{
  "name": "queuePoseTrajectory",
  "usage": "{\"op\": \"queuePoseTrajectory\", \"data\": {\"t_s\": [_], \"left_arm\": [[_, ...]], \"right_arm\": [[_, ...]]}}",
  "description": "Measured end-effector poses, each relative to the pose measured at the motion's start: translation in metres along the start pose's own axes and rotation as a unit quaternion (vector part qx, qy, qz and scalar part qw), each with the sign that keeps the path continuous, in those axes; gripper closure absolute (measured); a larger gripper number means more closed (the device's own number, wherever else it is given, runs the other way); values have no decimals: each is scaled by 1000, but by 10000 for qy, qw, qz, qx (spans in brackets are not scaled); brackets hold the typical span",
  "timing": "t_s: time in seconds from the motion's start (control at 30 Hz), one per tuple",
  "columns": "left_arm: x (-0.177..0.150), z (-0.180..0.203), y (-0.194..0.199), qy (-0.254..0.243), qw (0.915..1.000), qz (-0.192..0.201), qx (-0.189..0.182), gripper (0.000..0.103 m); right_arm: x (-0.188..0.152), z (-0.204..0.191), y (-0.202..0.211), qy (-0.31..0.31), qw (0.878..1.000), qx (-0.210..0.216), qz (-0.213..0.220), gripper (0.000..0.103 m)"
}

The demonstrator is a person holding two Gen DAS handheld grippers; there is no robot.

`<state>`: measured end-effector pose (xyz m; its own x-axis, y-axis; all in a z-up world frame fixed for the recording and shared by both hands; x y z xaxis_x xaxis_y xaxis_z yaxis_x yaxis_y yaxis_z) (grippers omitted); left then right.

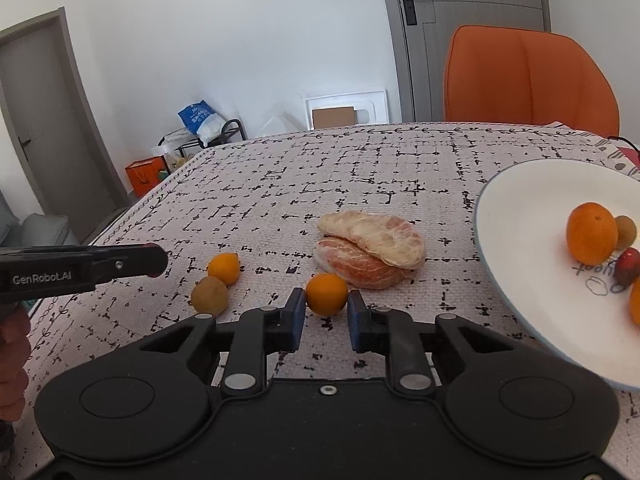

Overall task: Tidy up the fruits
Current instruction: 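Grasp the red fruit with the left gripper while the right gripper grasps a small tangerine, then carry the red fruit and tangerine in both grippers over the white bowl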

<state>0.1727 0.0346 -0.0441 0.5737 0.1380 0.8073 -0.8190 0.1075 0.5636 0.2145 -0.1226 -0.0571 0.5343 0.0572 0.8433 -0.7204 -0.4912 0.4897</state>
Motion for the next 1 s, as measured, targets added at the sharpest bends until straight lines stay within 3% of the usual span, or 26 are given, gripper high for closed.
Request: {"op": "queuePoseTrajectory", "data": {"t_s": [1.0], "left_arm": [[17,92,-2,-586,9966,150,-560,81]], "right_arm": [[-3,52,79,-303,9960,-177,823,82]]}}
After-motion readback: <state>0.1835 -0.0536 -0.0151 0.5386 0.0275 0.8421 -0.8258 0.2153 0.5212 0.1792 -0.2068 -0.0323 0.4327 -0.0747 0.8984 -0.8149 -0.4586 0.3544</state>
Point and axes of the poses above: each gripper's, at about its wrist camera, not at the fingertips, and y roughly against the way its jaws point, z to its right, x to its top, the point moved 2 cm from there along -y, roughly the way its jaws point, and after that the axes turned 1 degree about -y, right-handed, at the moved point
